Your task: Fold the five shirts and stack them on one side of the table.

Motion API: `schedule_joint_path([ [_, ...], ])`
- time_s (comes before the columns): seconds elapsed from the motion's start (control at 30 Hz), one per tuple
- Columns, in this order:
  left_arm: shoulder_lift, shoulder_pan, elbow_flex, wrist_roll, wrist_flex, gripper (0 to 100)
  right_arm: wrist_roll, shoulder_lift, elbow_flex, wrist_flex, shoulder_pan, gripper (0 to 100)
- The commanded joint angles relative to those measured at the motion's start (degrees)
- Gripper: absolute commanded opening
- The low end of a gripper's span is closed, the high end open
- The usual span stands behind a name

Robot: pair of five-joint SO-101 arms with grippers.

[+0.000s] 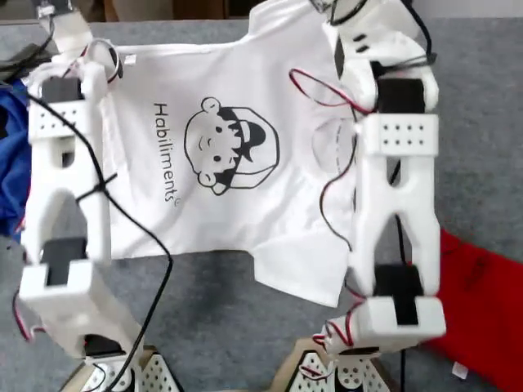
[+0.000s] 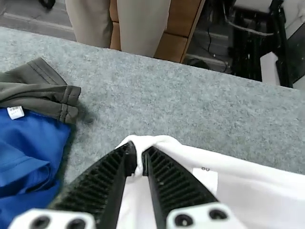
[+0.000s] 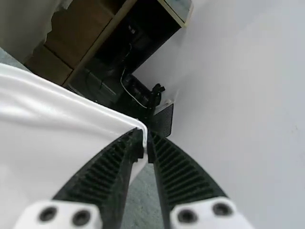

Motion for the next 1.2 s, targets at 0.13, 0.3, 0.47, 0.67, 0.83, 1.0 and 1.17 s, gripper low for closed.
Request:
schedule_joint_path([
  [0.13,10.42,0.09,-26.81,-0.35,14.51,2,-6.77,7.87,-17.89,7.38,-0.57,0.4],
  [0.3,13.67,0.26,-37.27,-0.44,24.79,2,-7.47,8.31,-22.99,16.0,-0.57,0.4],
  [0.47,14.02,0.35,-43.78,-0.18,34.29,2,-12.13,8.31,-27.12,28.66,0.31,0.4],
  [0.67,14.2,0.44,-51.08,-0.44,45.1,2,-19.16,8.31,-34.07,46.24,1.01,0.4],
  [0.83,14.37,1.67,-53.1,-0.44,51.08,2,-24.88,8.31,-39.08,55.65,0.92,0.4],
  [1.0,14.02,2.37,-48.18,-0.53,52.31,2,-25.32,8.31,-41.54,63.91,0.48,0.4],
  [1.17,13.85,2.11,-37.54,-2.81,52.31,2,-22.42,6.46,-39.25,64.44,-1.01,0.4],
])
